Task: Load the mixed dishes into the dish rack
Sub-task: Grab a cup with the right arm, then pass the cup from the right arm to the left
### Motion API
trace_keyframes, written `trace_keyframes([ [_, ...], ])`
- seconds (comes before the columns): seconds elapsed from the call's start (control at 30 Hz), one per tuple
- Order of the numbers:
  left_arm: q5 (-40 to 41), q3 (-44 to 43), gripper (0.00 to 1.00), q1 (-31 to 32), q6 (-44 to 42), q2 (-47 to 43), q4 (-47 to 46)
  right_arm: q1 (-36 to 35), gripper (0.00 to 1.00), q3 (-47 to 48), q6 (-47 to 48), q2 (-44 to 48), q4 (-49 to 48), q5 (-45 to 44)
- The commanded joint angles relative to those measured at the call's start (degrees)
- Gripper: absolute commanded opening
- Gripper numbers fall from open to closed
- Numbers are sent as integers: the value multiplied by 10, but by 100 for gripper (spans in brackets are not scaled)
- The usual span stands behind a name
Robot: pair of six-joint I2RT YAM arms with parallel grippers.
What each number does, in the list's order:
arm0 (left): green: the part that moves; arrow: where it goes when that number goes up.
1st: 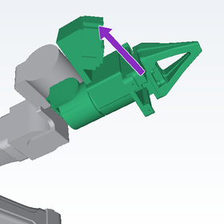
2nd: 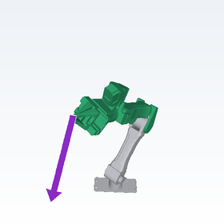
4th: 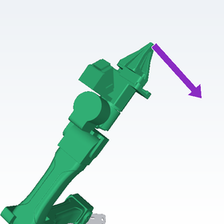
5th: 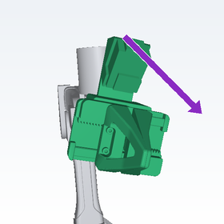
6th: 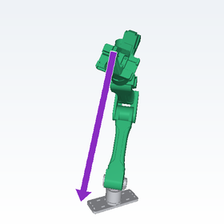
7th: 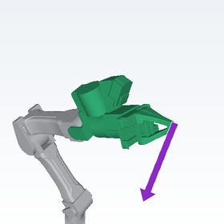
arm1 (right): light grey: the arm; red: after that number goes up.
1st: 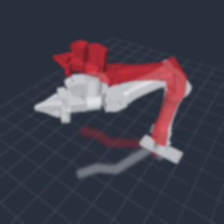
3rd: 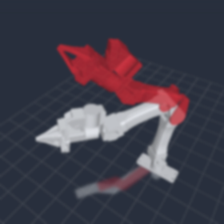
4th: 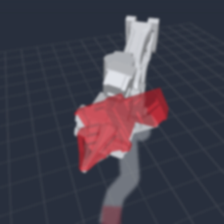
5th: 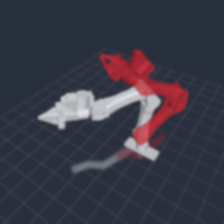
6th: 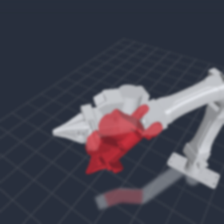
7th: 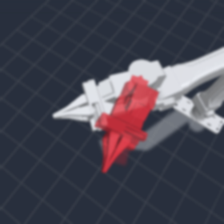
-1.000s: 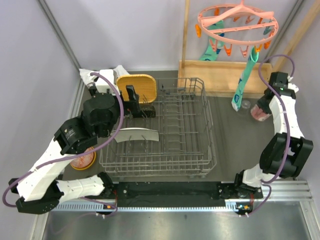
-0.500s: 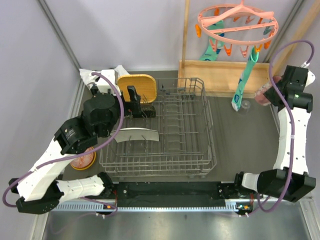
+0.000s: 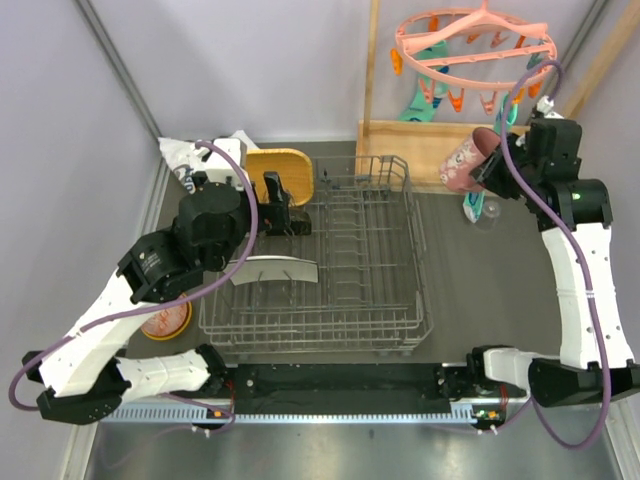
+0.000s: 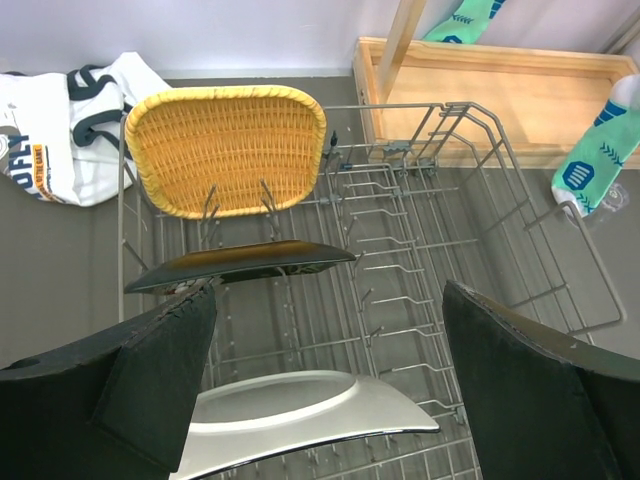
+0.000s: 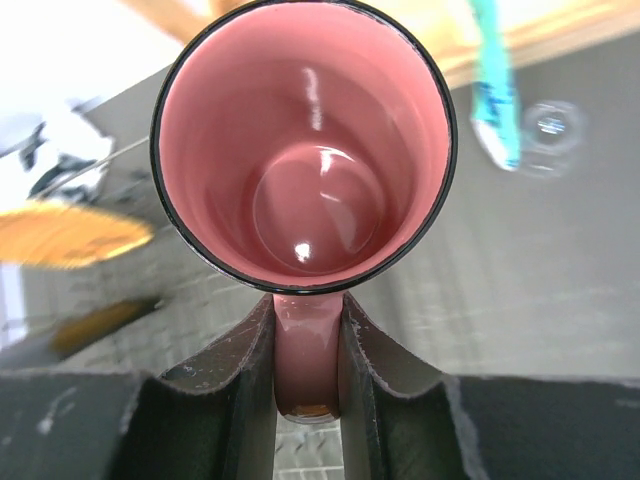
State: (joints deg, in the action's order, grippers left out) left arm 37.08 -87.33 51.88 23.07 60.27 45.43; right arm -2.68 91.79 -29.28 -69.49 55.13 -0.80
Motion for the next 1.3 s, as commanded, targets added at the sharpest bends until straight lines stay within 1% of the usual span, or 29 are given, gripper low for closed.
trace_keyframes([
  [0.0, -1, -22, 99, -2, 11, -2, 2, -40, 0, 67, 13, 16, -66, 46],
  [0.13, 2, -24, 99, -2, 11, -1, 3, -71, 0, 75, 29, 1, -78, 87],
  [0.27, 0, -25, 99, -2, 14, 1, 4, -108, 0, 90, 60, -13, -78, 94],
  [0.33, 2, -24, 99, -2, 15, 1, 5, -126, 0, 91, 65, -18, -80, 110],
  [0.5, 4, -22, 99, -2, 17, 1, 8, -174, 0, 87, 98, -24, -89, 114],
  [0.67, 3, -20, 99, -2, 23, 0, 5, -179, 0, 71, 103, -14, -108, 136],
  [0.73, 2, -12, 99, -2, 25, -1, -1, -178, 0, 62, 97, -12, -123, 163],
  [0.83, -11, 8, 99, -2, 25, -6, -27, -180, 0, 49, 78, -10, -150, 198],
  [0.97, -52, 35, 99, -3, 23, -2, -91, -179, 0, 15, 50, -9, -188, 231],
  [1.07, -86, 69, 99, -5, 27, -8, -161, -179, 0, -6, 21, -5, -219, 245],
  [1.1, -98, 89, 99, -7, 28, -10, -203, -179, 0, -9, 14, -4, -225, 253],
  [1.27, -123, 122, 99, -23, 50, -23, -284, -176, 0, -33, -36, 2, -279, 283],
])
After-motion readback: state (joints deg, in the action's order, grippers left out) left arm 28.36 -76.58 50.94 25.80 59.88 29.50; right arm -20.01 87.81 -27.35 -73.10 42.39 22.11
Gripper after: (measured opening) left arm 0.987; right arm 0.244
